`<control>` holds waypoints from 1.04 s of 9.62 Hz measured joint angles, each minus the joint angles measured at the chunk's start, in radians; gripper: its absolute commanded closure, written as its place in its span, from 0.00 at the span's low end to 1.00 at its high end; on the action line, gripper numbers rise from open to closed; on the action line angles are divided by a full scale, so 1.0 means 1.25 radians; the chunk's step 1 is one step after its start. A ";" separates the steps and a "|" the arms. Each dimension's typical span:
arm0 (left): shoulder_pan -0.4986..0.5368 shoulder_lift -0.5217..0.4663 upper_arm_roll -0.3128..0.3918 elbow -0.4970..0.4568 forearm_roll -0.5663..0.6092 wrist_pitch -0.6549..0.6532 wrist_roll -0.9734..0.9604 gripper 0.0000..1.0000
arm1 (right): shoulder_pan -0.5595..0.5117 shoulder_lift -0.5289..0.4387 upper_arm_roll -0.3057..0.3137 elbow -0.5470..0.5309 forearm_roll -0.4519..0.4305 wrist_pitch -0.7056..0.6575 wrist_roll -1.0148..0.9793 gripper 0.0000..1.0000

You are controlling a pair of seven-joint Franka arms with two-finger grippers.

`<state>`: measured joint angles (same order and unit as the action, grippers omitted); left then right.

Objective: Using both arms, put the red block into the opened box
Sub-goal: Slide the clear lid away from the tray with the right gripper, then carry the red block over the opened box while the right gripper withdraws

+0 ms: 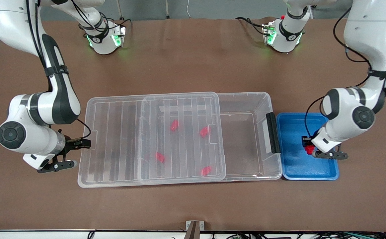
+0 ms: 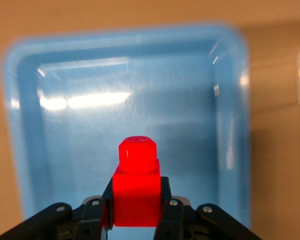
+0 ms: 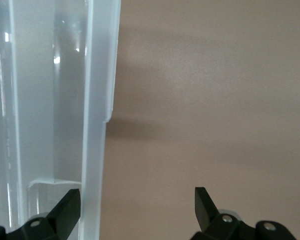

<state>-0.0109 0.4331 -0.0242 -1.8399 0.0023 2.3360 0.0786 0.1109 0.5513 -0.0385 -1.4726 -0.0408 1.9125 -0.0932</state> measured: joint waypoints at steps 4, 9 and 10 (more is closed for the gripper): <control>-0.002 -0.060 -0.111 0.142 0.000 -0.171 -0.058 1.00 | 0.004 -0.052 0.004 0.056 0.000 -0.056 0.118 0.00; -0.020 0.037 -0.364 0.158 0.247 -0.173 -0.444 1.00 | -0.096 -0.344 -0.019 0.061 0.053 -0.303 0.199 0.00; -0.022 0.076 -0.382 0.168 0.258 -0.172 -0.462 1.00 | -0.113 -0.370 -0.050 0.048 0.062 -0.325 0.182 0.00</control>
<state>-0.0381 0.5275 -0.5023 -1.6301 0.3245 2.1216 -0.4984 -0.0298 0.0882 -0.1009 -1.4121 0.0362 1.5069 0.1337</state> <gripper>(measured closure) 0.643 0.000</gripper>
